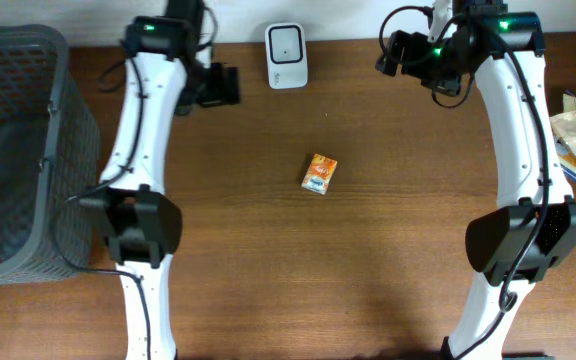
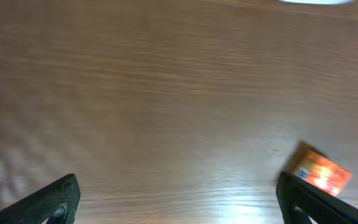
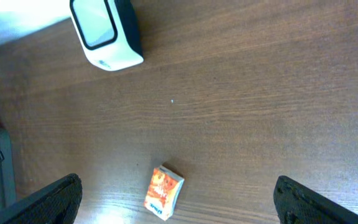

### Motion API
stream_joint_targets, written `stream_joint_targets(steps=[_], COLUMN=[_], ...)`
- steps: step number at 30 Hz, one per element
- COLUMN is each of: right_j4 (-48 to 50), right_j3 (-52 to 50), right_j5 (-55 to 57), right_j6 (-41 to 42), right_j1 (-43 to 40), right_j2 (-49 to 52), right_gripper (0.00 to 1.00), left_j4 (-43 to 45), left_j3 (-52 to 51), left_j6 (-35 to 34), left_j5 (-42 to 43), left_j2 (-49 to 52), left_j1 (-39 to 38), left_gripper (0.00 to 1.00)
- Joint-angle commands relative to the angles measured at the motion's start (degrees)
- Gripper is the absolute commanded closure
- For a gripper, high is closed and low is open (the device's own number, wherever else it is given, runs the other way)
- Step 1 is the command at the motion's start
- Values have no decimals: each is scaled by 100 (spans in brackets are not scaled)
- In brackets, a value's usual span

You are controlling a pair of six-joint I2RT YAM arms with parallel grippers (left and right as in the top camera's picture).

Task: Scan the item barcode
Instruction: 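Pull the left gripper back left and bring the right gripper over the tissue pack, then lower the right gripper onto the orange tissue pack and grasp it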

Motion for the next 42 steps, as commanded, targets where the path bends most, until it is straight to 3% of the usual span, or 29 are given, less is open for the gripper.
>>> stream_joint_targets(steps=[1, 9, 16, 18, 19, 22, 25, 31, 42], right_j4=[28, -483, -529, -151, 24, 813, 1432, 2437, 3128], right_j3=[7, -125, -1510, -2090, -2295, -3086, -3554, -4336, -4815], right_j5=[50, -37, -15, -17, -20, -240, -675, -791, -1034], right_j6=[11, 17, -162, -92, -26, 166, 299, 955, 1156], right_j1=[26, 107, 651, 844, 907, 1097, 1117, 1104, 1104], right_j2=[-11, -11, -11, -11, -11, -11, -11, -11, 0], right_gripper=[2, 2, 0, 24, 30, 30, 41, 46, 49], left_j4=[7, 168, 168, 166, 168, 168, 166, 166, 166], left_j3=[-363, -931, -942, -942, -942, -942, -942, -942, -942], left_j6=[-33, -31, -33, -31, -31, -31, -31, -31, -31], left_j5=[-103, -101, -98, -98, -101, -98, -98, -98, -98], left_j2=[35, 35, 35, 35, 35, 35, 35, 35, 35], left_j1=[146, 245, 245, 245, 245, 245, 245, 245, 245], left_gripper=[1, 1, 1, 1, 1, 1, 1, 1, 1])
